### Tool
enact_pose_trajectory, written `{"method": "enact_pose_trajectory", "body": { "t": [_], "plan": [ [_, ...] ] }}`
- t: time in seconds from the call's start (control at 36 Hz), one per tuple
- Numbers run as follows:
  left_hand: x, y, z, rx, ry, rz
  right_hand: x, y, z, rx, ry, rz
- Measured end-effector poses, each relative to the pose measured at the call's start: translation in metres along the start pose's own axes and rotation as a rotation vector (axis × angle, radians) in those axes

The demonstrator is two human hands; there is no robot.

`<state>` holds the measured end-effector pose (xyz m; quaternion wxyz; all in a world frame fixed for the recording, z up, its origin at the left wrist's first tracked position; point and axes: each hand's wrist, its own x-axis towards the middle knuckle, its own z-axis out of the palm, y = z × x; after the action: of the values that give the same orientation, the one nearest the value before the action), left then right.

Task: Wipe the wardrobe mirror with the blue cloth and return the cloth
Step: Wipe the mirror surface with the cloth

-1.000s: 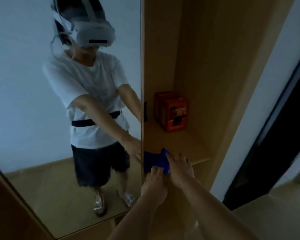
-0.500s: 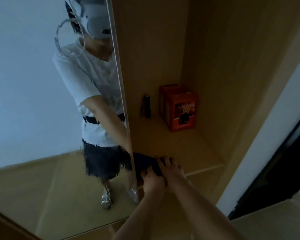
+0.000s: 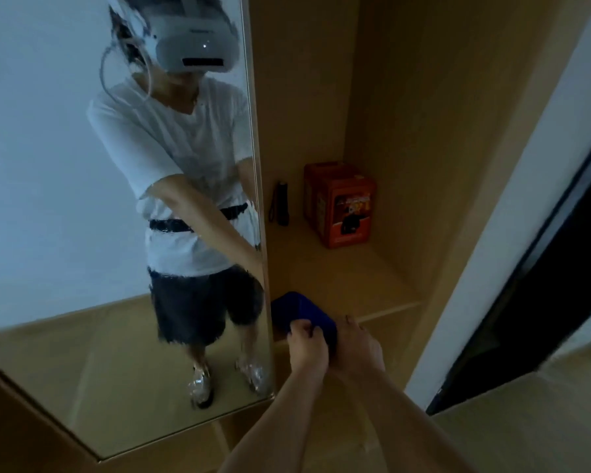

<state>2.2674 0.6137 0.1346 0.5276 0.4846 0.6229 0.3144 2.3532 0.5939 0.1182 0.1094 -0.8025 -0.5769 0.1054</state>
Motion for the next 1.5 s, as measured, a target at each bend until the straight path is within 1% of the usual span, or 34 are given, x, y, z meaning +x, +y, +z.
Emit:
{"method": "enact_pose_trajectory", "body": {
  "t": [0.11, 0.17, 0.28, 0.33, 0.39, 0.44, 0.53, 0.61, 0.67, 0.69, 0.75, 0.78, 0.81, 0.89, 1.0, 1.06, 1.17, 1.28, 1.36, 1.42, 1.5],
  "plan": [
    [-0.028, -0.009, 0.0, 0.043, -0.098, 0.091, -0.033, 0.005, -0.007, 0.059, 0.071, 0.119],
    [-0.042, -0.013, -0.004, 0.03, -0.104, 0.088, -0.05, 0.003, -0.013, 0.082, 0.094, 0.152],
    [-0.066, -0.019, -0.027, -0.051, -0.012, -0.066, -0.092, -0.008, -0.019, 0.108, 0.195, 0.18],
    [-0.076, -0.024, -0.038, -0.094, -0.051, -0.142, -0.114, -0.014, -0.018, 0.109, 0.231, 0.183],
    [-0.085, -0.029, -0.048, -0.18, -0.09, -0.27, -0.135, -0.02, -0.016, 0.113, 0.239, 0.168],
    [-0.095, -0.033, -0.057, -0.329, -0.095, -0.373, -0.154, -0.025, -0.014, 0.096, 0.236, 0.156],
    [-0.104, -0.039, -0.071, -0.453, -0.037, -0.426, -0.175, -0.031, -0.012, 0.089, 0.206, 0.103],
    [-0.112, -0.047, -0.088, -0.524, 0.0, -0.464, -0.187, -0.041, -0.016, 0.112, 0.133, -0.033],
    [-0.117, -0.052, -0.101, -0.488, 0.023, -0.452, -0.189, -0.051, -0.023, 0.109, -0.001, -0.116],
    [-0.119, -0.055, -0.107, -0.448, 0.029, -0.43, -0.189, -0.058, -0.026, 0.092, -0.096, -0.136],
    [-0.124, -0.056, -0.119, -0.399, 0.012, -0.388, -0.189, -0.076, -0.031, -0.048, -0.302, -0.165],
    [-0.125, -0.056, -0.124, -0.384, 0.024, -0.382, -0.188, -0.086, -0.031, -0.13, -0.36, -0.179],
    [-0.127, -0.055, -0.129, -0.393, 0.048, -0.373, -0.189, -0.096, -0.03, -0.17, -0.367, -0.199],
    [-0.139, -0.049, -0.145, -0.46, 0.089, -0.356, -0.195, -0.12, -0.031, -0.077, -0.274, -0.268],
    [-0.147, -0.042, -0.167, -0.518, 0.075, -0.317, -0.201, -0.137, -0.038, -0.036, -0.261, -0.309],
    [-0.15, -0.038, -0.178, -0.507, 0.068, -0.273, -0.202, -0.149, -0.046, -0.021, -0.219, -0.337],
    [-0.158, -0.027, -0.206, -0.426, 0.089, -0.168, -0.201, -0.171, -0.059, 0.078, -0.114, -0.325],
    [-0.158, -0.007, -0.24, -0.298, 0.17, -0.022, -0.192, -0.189, -0.074, 0.081, 0.098, -0.383],
    [-0.158, 0.013, -0.262, -0.272, 0.224, 0.137, -0.18, -0.207, -0.09, 0.15, 0.247, -0.428],
    [-0.157, 0.028, -0.277, -0.273, 0.244, 0.241, -0.173, -0.222, -0.102, 0.188, 0.316, -0.451],
    [-0.158, 0.053, -0.302, -0.277, 0.269, 0.327, -0.164, -0.248, -0.122, 0.187, 0.386, -0.501]
  ]
}}
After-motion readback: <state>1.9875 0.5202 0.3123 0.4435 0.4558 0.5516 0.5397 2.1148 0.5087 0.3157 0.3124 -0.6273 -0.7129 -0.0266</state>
